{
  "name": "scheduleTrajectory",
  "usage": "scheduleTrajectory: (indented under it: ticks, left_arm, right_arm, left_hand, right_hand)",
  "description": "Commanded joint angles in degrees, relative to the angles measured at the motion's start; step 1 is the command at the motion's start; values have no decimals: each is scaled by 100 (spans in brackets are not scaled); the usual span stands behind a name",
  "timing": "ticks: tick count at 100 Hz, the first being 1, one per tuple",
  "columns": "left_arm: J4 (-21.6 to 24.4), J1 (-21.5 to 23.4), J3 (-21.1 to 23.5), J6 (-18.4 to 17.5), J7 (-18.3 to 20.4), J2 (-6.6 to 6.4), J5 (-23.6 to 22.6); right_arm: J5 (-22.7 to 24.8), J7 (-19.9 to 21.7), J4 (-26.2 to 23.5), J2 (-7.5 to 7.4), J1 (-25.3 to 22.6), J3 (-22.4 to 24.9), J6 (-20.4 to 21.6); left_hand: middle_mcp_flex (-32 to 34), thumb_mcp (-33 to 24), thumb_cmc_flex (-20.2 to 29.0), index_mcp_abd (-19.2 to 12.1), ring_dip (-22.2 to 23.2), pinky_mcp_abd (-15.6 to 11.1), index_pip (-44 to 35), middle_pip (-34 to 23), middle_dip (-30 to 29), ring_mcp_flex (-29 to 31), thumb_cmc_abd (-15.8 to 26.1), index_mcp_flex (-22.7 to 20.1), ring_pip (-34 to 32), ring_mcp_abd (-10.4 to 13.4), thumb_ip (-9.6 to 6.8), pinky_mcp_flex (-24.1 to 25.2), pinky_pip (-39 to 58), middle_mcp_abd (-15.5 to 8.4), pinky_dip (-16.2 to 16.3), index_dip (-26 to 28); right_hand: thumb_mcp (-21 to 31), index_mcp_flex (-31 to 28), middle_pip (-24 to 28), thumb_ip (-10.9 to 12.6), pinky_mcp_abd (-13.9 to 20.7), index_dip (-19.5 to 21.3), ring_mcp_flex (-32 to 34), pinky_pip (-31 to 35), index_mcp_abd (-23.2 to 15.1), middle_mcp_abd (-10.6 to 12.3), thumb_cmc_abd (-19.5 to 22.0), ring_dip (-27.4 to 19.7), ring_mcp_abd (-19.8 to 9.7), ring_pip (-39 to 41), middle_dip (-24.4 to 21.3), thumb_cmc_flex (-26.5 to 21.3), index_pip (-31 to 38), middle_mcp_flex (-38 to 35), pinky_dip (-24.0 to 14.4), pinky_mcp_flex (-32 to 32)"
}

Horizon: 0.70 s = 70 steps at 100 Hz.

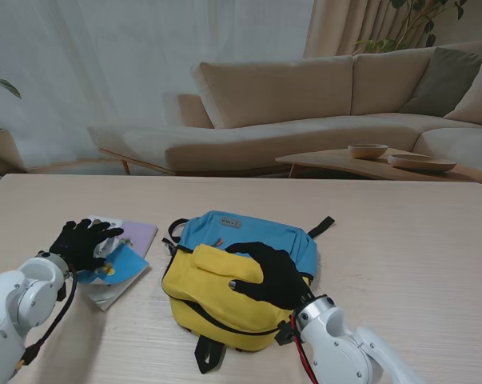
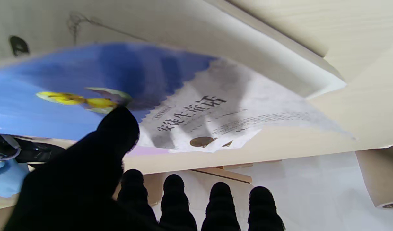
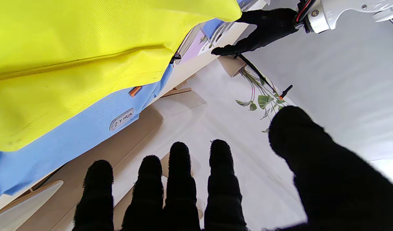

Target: Pack books into the school bag then zip close the school bag

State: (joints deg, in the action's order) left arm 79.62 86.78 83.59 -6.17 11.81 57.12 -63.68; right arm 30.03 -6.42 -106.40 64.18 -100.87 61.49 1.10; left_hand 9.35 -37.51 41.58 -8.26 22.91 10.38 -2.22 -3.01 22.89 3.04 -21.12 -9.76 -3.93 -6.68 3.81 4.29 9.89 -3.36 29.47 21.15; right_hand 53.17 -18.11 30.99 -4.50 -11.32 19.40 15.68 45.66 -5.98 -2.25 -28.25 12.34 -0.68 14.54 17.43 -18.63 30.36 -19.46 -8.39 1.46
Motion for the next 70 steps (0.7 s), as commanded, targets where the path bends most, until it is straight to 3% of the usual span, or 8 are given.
scheduleTrajectory:
  ticks: [1,6,16,32,37,48,70]
  left_arm:
    - [22,-18,-20,-40,315,13,-51]
    - [15,-41,-50,-61,465,-7,-99]
    - [-8,-75,-128,-40,641,-34,-221]
    - [-85,-134,-230,66,725,-45,-242]
    - [-103,-161,-251,79,731,-45,-230]
    - [-127,-206,-261,60,711,-45,-202]
    - [-237,-418,-263,-216,823,-77,-152]
  right_arm:
    - [0,66,-6,37,-34,-27,25]
    - [-21,62,8,42,-24,-24,19]
    - [-70,46,34,52,-15,-12,11]
    - [-117,46,65,58,2,-1,17]
    - [-123,43,71,59,6,1,21]
    - [-135,35,88,63,19,0,13]
    - [-185,48,133,67,36,-4,-8]
  left_hand:
    - [-219,-252,94,-258,-259,-143,211,194,-323,-121,-171,181,220,115,10,13,-388,-90,-33,-17]
    - [-232,-382,126,-470,-420,-170,216,264,-535,-129,-300,200,274,148,14,-1,-466,-182,-143,-22]
    - [-234,-530,109,-609,-638,-177,309,328,-898,-126,-411,184,297,169,26,-24,-521,-245,-309,-246]
    - [-263,-511,105,-621,-774,-192,385,352,-1138,-129,-416,192,313,177,31,-37,-546,-277,-434,-625]
    - [-269,-500,91,-632,-834,-193,416,357,-1358,-130,-423,162,316,175,19,-37,-538,-310,-494,-1197]
    - [-290,-500,-2,-616,-889,-192,446,405,-1575,-130,-469,156,336,176,19,-41,-553,-301,-547,-1563]
    - [-301,-459,-121,-591,-969,-210,411,430,-1667,-140,-462,146,384,211,20,-38,-589,-298,-602,-1646]
  right_hand:
    - [169,193,13,184,207,-88,-139,-12,-59,211,24,-35,-229,24,-69,230,68,75,113,61]
    - [175,186,14,185,206,-87,-142,-11,-54,215,18,-35,-226,22,-69,222,72,75,114,62]
    - [179,173,19,182,208,-85,-127,-10,-43,204,15,-32,-214,29,-66,219,79,72,116,62]
    - [185,160,24,179,215,-85,-108,16,-34,210,17,-26,-210,40,-64,222,88,73,110,16]
    - [189,156,26,179,213,-84,-95,31,-29,209,13,-24,-209,45,-63,220,91,72,104,8]
    - [193,149,27,178,209,-84,-93,53,-23,205,12,-21,-201,48,-63,218,94,76,93,13]
    - [199,138,31,177,209,-83,-70,68,-8,199,9,-15,-197,59,-61,214,102,71,85,21]
